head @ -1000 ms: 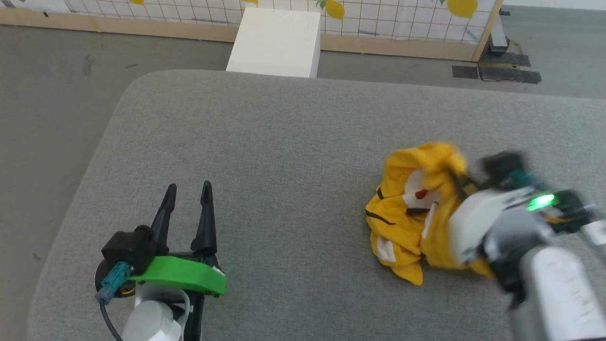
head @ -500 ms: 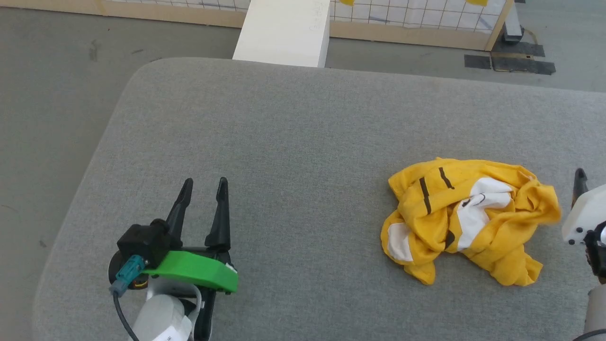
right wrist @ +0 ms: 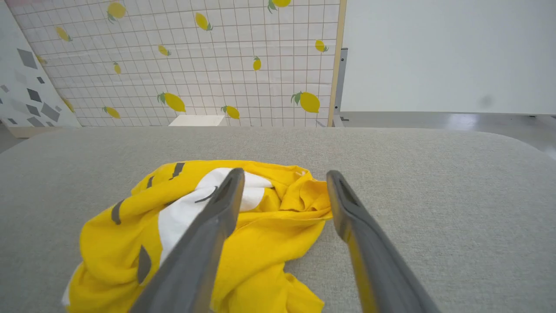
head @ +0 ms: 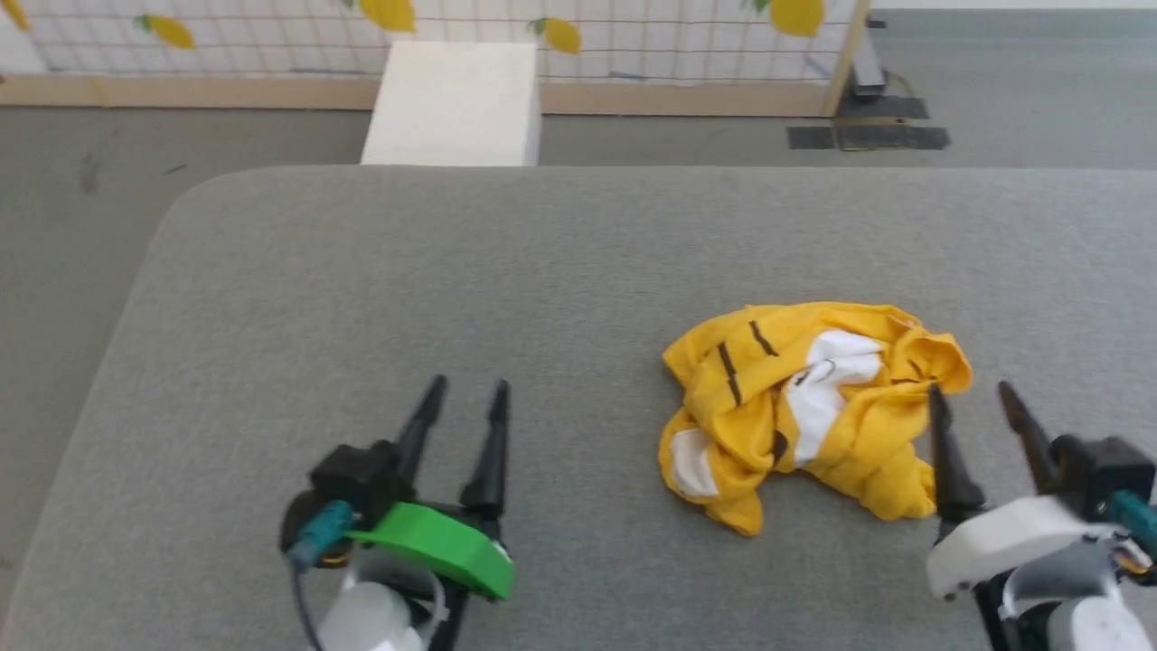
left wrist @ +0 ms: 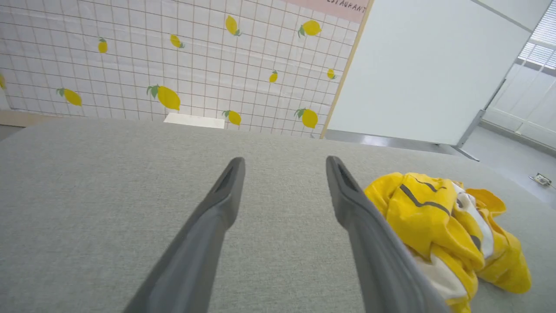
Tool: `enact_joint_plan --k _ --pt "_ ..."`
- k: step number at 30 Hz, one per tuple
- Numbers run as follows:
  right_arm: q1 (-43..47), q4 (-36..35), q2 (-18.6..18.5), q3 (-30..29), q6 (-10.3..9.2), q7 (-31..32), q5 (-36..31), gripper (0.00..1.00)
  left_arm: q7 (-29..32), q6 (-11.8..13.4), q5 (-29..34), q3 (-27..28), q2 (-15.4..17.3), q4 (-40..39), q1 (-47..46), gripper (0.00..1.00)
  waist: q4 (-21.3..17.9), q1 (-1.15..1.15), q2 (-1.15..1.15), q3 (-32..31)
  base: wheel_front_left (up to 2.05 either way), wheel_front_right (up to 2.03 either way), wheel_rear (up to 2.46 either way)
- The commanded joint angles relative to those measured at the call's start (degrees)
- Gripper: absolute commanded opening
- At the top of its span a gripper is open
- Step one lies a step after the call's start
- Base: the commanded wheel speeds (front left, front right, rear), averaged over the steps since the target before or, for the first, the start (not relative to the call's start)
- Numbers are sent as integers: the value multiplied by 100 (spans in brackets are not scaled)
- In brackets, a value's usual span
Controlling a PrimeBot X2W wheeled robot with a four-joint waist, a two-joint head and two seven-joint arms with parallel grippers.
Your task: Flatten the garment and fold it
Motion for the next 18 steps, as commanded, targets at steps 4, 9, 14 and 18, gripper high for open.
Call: enact_joint_plan --k 4,9,14,18 --pt "270 -154 -2 373 -9 -295 224 100 215 -56 -196 -636 -14 462 -384 100 -635 0 0 -9 0 0 0" --pt "279 -84 -1 709 -9 -377 361 100 884 105 -454 -1214 -14 1005 -894 100 -1027 0 0 130 0 0 0" --pt "166 -32 -1 892 -9 -415 419 100 1766 572 -703 -1521 -14 1594 -1338 100 -1374 0 0 251 0 0 0" --pt "152 -13 -1 902 -9 -447 493 100 2594 973 -590 -1695 -7 2101 -1655 100 -1523 0 0 330 0 0 0"
